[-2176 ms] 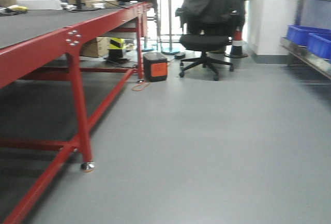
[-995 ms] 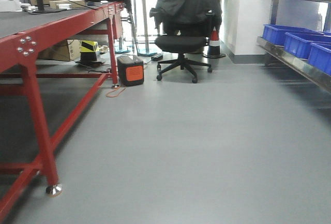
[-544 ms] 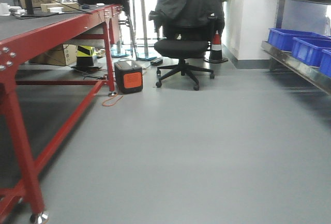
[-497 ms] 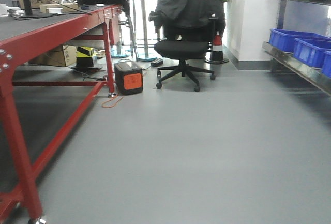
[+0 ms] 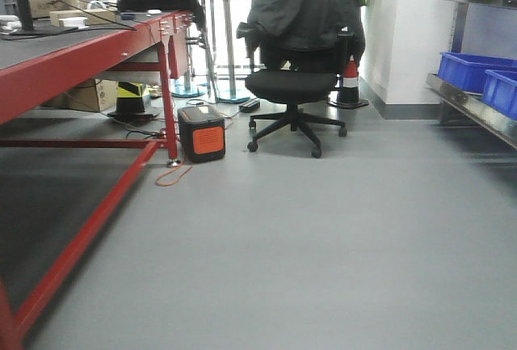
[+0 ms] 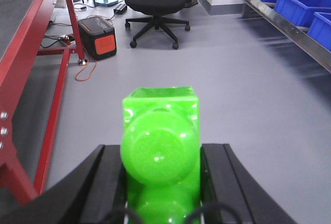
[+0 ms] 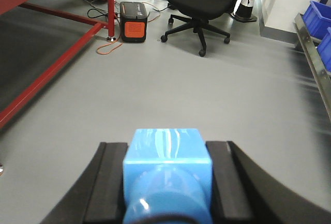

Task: Grab block from conveyor and place in blue bin
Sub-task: 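Drive toward the shelf rack of blue bins holding both blocks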

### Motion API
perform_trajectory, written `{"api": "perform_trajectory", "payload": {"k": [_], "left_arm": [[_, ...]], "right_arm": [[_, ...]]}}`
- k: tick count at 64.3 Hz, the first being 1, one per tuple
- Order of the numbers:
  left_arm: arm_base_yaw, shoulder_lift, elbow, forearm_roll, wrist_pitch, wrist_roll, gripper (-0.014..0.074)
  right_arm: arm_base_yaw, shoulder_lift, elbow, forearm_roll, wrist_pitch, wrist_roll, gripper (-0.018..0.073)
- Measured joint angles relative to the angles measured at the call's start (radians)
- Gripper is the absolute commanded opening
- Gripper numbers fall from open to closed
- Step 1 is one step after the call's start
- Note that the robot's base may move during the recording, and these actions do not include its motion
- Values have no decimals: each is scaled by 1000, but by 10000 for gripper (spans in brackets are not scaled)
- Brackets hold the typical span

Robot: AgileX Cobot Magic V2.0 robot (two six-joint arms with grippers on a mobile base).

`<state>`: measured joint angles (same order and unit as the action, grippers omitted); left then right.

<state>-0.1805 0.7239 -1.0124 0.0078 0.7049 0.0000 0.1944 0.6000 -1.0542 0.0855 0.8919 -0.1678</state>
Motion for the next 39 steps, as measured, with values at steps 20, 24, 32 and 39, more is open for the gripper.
{"api": "perform_trajectory", "payload": {"k": [20, 24, 32, 39], "left_arm": [[0, 0, 0, 0, 0, 0, -111], [0, 0, 0, 0, 0, 0, -111], [0, 0, 0, 0, 0, 0, -111], [0, 0, 0, 0, 0, 0, -111]], "right_arm": [[0, 0, 0, 0, 0, 0, -153], [0, 0, 0, 0, 0, 0, -153], [0, 0, 0, 0, 0, 0, -153], [0, 0, 0, 0, 0, 0, -153]]}}
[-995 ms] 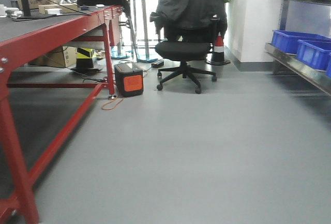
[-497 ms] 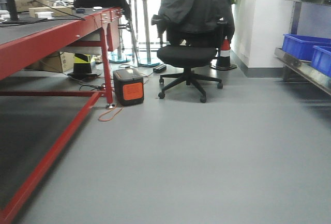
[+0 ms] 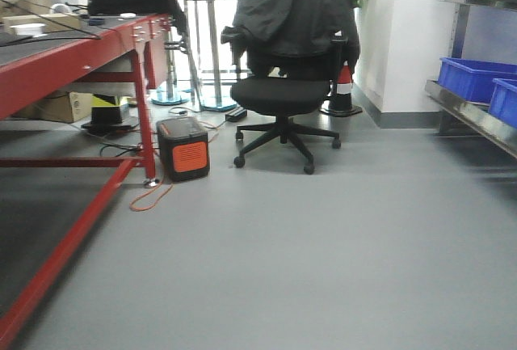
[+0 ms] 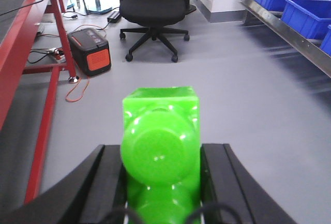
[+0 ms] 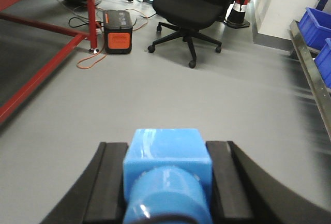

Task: Grab block from conveyor and place in blue bin
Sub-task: 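Drive toward the shelf rack of blue bins holding both blocks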

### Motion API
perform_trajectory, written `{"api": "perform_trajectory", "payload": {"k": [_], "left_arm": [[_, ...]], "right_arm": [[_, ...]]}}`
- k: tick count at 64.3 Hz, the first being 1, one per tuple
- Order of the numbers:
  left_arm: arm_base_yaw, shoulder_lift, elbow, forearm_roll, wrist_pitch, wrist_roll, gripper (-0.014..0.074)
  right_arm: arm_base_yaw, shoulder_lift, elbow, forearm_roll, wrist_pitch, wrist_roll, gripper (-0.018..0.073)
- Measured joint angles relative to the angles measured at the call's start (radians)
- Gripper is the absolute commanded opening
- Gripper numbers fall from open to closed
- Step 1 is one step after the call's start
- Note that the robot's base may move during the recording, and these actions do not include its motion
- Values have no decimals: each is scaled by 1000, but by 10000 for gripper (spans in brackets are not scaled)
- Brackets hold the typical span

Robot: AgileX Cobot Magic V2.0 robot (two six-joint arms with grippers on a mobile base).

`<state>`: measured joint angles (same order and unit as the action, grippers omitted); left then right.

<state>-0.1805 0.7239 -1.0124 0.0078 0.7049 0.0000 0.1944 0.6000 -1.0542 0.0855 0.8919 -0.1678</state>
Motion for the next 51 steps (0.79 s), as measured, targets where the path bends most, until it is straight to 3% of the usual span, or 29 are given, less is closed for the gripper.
{"api": "perform_trajectory", "payload": {"k": [51], "left_arm": [[0, 0, 0, 0, 0, 0, -111]], "right_arm": [[0, 0, 0, 0, 0, 0, -153]]}}
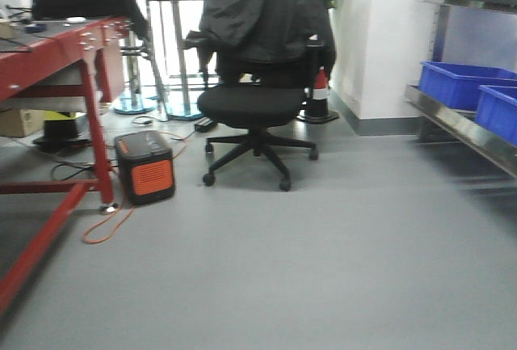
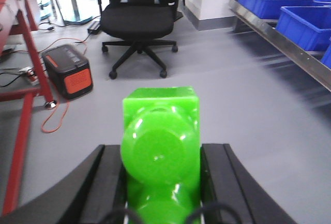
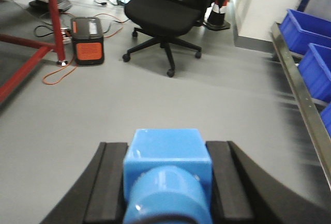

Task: Grab block from conveyor and place in blue bin
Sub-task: 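Drive toward the shelf rack of blue bins holding both blocks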

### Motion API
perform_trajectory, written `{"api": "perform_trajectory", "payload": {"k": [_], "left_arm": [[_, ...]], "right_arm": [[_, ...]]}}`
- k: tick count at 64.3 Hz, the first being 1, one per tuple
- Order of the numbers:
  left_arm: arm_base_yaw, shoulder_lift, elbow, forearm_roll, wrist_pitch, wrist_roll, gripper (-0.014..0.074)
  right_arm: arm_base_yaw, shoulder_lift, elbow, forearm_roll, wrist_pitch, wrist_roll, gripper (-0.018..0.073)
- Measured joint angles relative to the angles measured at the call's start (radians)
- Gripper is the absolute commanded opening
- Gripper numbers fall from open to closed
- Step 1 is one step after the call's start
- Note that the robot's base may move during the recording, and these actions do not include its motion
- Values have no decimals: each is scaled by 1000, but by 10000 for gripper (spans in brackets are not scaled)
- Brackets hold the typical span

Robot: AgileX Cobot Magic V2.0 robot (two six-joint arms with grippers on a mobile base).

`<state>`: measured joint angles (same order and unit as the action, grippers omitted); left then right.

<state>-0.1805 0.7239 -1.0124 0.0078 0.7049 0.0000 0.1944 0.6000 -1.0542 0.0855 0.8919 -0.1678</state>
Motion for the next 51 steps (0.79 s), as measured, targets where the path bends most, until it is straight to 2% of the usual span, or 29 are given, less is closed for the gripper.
{"api": "perform_trajectory", "payload": {"k": [51], "left_arm": [[0, 0, 0, 0, 0, 0, -111]], "right_arm": [[0, 0, 0, 0, 0, 0, -153]]}}
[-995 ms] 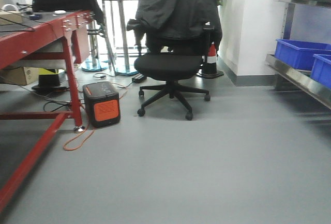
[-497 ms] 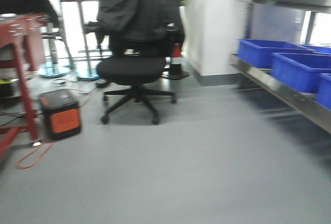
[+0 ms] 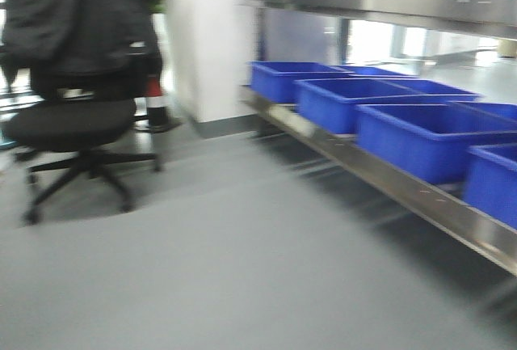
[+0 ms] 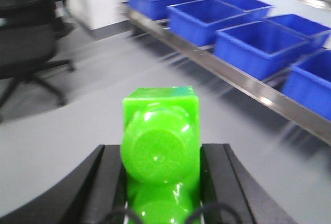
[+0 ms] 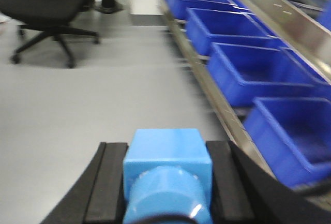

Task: Grab block from conveyor and place in blue bin
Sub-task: 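Drive toward the shelf rack of blue bins holding both blocks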

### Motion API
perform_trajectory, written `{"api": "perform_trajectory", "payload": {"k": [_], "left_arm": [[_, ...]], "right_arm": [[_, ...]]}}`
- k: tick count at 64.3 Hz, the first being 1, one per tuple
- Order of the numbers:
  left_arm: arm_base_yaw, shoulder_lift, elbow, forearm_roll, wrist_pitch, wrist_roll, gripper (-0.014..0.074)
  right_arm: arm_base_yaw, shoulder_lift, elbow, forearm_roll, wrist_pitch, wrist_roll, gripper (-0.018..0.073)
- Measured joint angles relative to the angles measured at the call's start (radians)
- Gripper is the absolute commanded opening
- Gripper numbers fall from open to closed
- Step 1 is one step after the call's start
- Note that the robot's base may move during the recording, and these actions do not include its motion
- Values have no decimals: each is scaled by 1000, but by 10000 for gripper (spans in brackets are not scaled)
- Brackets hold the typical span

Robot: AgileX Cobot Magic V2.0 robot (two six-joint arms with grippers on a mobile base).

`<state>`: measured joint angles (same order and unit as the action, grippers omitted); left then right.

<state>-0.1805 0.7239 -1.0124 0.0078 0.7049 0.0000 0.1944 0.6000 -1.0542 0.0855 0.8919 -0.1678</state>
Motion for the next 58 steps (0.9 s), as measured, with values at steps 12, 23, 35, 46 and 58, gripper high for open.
{"api": "perform_trajectory", "payload": {"k": [12, 23, 35, 46, 58], "left_arm": [[0, 0, 0, 0, 0, 0, -111], [0, 0, 0, 0, 0, 0, -111], [0, 0, 0, 0, 0, 0, -111], [0, 0, 0, 0, 0, 0, -111], [0, 0, 0, 0, 0, 0, -111]], "right_arm": [[0, 0, 0, 0, 0, 0, -153], [0, 0, 0, 0, 0, 0, -153], [0, 0, 0, 0, -2, 0, -153], [0, 0, 0, 0, -2, 0, -153], [0, 0, 0, 0, -2, 0, -153]]}}
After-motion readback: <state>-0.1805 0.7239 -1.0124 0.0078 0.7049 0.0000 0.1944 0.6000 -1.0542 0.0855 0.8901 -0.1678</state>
